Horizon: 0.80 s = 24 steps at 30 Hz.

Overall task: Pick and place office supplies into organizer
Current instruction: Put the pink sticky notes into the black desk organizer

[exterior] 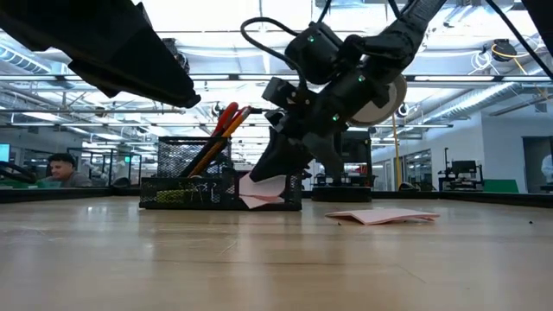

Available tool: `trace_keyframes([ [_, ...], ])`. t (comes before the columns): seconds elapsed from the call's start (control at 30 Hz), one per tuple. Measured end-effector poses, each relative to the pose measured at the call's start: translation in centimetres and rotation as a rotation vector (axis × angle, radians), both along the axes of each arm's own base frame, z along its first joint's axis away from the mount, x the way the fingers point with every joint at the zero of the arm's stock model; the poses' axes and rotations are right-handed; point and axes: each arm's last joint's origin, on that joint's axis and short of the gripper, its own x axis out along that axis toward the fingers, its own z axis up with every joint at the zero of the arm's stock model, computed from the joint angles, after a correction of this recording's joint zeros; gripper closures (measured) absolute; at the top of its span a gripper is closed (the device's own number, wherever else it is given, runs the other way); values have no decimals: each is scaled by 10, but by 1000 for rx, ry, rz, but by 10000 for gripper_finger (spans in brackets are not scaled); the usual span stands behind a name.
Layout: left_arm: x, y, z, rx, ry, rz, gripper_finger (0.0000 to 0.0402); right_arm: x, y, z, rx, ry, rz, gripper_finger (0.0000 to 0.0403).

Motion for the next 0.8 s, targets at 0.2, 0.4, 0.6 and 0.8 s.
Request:
trace_keyframes([
  [0.2,0,0,-1,5,5,0,316,8,-6,15,-94,89,-14,403],
  [0.4,-1,1,-1,12,14,0,316,23,-7,42,-111,192,19,403],
  [0.6,-2,1,-2,20,22,0,316,24,-1,45,-99,205,102,403],
  [0.8,-3,2,-3,32,36,0,316,23,1,41,-62,225,149,403],
])
